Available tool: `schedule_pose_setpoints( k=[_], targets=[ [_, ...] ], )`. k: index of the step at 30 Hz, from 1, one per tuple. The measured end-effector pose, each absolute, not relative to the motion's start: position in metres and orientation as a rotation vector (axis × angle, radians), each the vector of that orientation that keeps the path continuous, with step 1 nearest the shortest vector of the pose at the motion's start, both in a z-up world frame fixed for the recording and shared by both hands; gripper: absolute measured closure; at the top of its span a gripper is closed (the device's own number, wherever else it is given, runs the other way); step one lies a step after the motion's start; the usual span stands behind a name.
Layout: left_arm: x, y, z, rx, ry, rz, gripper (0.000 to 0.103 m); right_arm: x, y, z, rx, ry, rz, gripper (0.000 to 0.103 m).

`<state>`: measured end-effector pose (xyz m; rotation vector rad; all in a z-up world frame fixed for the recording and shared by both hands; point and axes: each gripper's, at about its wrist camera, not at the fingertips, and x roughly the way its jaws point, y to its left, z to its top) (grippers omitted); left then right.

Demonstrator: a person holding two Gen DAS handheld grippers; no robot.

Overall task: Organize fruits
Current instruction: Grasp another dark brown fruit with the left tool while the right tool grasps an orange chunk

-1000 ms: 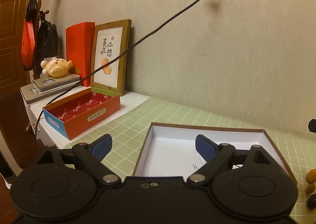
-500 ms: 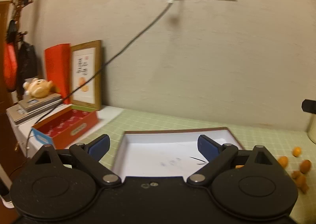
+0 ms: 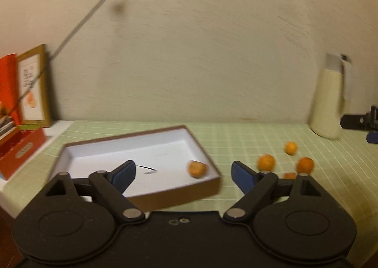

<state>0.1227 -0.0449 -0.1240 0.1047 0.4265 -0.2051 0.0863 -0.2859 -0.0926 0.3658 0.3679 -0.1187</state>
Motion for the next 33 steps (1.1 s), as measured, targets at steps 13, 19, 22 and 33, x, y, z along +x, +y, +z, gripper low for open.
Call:
schedule_pose_setpoints(
  k=[13, 19, 22, 33],
  targets=[
    [0.136, -0.106, -0.168, 0.14, 0.53, -0.344, 0.043, 0.068, -0.297, -0.111, 0.322, 0.435, -0.135, 0.016],
    [0.144, -0.126, -0.181, 0.152, 0.563, -0.378, 0.05, 0.063, -0.306, -0.117, 0.329, 0.452, -0.145, 0.016],
    [0.148, -0.136, -0.186, 0.162, 0.573, -0.392, 0.052, 0.061, -0.311, -0.121, 0.349, 0.46, -0.152, 0.016],
    [0.171, -0.16, -0.209, 0.155, 0.623, -0.388, 0.05, 0.06, -0.319, -0.126, 0.345, 0.475, -0.153, 0.016]
  ],
)
